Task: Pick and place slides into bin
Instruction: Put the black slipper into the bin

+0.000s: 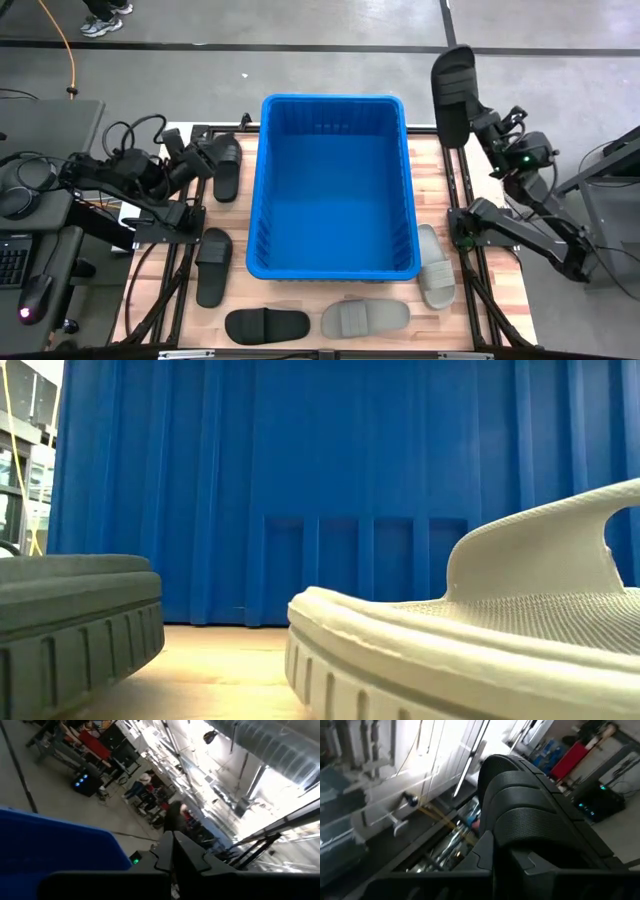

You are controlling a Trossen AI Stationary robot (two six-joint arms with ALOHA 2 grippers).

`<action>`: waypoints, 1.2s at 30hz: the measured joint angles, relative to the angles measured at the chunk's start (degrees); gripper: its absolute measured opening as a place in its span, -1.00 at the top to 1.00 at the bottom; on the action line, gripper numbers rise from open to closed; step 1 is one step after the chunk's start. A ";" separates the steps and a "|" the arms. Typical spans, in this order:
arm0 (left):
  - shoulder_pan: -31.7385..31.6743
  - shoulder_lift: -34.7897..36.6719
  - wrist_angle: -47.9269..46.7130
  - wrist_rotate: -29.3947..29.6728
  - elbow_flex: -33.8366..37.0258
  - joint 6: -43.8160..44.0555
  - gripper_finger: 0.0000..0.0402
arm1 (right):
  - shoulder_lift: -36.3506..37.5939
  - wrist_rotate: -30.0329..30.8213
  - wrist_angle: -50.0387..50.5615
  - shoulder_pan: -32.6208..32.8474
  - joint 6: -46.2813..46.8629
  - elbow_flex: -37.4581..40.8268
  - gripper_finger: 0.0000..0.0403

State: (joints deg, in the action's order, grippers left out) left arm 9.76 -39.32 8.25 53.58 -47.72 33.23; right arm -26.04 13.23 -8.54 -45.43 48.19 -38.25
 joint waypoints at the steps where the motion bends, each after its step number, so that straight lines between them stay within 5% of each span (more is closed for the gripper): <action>1: 0.00 -0.25 -0.12 0.00 0.00 0.00 0.94 | -0.68 -0.04 -0.07 0.77 -0.02 -0.62 1.00; 7: -0.04 -1.93 -0.36 -0.04 0.00 1.73 0.55 | -5.37 0.01 -5.56 6.60 3.03 -0.89 1.00; 15: -0.04 -4.57 -0.35 -0.70 0.00 1.77 0.13 | -16.62 3.38 -25.96 16.50 6.69 -0.89 1.00; 24: -0.04 -6.82 -0.71 -1.55 0.00 1.70 0.13 | -29.01 6.63 -39.30 27.22 5.67 -3.52 1.00; 36: -0.04 -7.96 -0.68 -1.59 0.00 2.16 0.19 | -47.17 1.36 -30.63 35.50 -0.29 -25.77 1.00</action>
State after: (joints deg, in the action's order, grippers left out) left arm 9.72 -47.29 7.57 51.99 -47.72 35.40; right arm -73.21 14.59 -39.17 -9.93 47.90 -64.02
